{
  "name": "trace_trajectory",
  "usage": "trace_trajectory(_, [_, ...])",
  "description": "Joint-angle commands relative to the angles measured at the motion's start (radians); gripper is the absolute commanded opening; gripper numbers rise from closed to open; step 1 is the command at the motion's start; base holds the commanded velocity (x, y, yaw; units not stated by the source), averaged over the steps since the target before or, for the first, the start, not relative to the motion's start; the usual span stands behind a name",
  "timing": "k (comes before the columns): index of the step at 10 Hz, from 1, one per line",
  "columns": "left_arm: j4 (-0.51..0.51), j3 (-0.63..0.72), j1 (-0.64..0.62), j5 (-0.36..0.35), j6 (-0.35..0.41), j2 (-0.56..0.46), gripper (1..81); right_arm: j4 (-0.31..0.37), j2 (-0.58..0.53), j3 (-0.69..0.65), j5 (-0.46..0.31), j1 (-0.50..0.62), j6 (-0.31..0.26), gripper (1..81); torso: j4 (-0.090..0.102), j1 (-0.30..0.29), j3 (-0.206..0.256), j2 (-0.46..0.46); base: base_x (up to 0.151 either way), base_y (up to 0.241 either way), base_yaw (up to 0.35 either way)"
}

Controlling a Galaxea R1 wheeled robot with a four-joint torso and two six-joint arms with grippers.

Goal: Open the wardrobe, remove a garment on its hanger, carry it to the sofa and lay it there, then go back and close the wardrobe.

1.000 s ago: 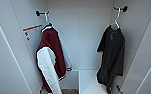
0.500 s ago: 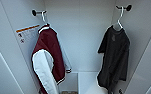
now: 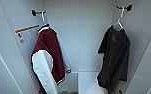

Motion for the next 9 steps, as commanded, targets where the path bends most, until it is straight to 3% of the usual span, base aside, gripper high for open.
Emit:
trace_trajectory(1, [0.005,0.007,-0.041,0.059,0.007,-0.002,81.1,-0.004,-0.001,0.001,-0.052,0.039,-0.002,81.1,-0.040,0.000,0.000,0.000,0.000,0.000,0.000])
trace_trajectory(2, [0.004,0.008,-0.052,0.059,0.007,-0.004,81.1,-0.004,-0.001,0.001,-0.052,0.039,-0.002,81.1,-0.083,0.000,0.000,0.000,0.000,0.000,0.000])
trace_trajectory(3, [0.005,0.008,-0.072,0.062,0.007,-0.007,81.1,-0.004,0.001,0.001,-0.050,0.038,-0.002,81.1,-0.102,0.000,0.000,0.000,0.000,0.000,0.000])
trace_trajectory(4, [0.005,0.008,-0.105,0.092,0.007,-0.012,81.1,-0.005,-0.001,0.000,-0.049,0.036,-0.002,81.1,-0.043,0.000,0.000,0.000,0.000,0.000,0.000])
trace_trajectory(6, [0.005,0.027,-0.185,0.131,0.006,-0.032,81.1,-0.002,-0.001,0.001,-0.039,0.033,-0.002,81.1,-0.088,0.000,0.000,0.000,0.000,0.000,0.000])
trace_trajectory(7, [0.004,0.045,-0.233,0.135,0.007,-0.048,81.1,0.001,-0.002,0.006,-0.038,0.026,-0.002,81.1,-0.092,0.000,0.000,0.000,0.000,0.000,0.000])
trace_trajectory(9, [-0.002,0.163,-0.348,0.226,0.003,-0.111,81.1,0.004,0.003,0.008,-0.036,0.024,-0.002,81.1,-0.092,0.000,0.000,0.000,0.000,0.000,0.000])
